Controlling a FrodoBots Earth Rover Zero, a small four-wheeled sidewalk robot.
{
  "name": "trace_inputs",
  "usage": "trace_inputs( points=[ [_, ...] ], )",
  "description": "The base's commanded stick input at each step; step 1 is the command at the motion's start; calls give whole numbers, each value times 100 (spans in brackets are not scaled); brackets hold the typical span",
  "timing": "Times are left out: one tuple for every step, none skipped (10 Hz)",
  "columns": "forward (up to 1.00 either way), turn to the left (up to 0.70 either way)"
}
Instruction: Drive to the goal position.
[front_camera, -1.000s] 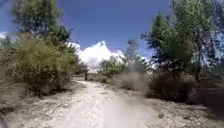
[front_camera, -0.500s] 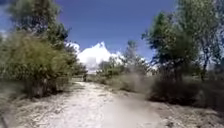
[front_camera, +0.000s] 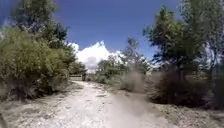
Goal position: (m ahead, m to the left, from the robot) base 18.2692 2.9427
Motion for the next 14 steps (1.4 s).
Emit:
trace_inputs(
  points=[
    [44,2],
    [44,2],
    [44,2],
    [44,2],
    [44,2],
    [44,2],
    [44,2],
    [44,2],
    [44,4],
    [44,12],
    [44,27],
    [44,27],
    [44,27],
    [44,27]
  ],
)
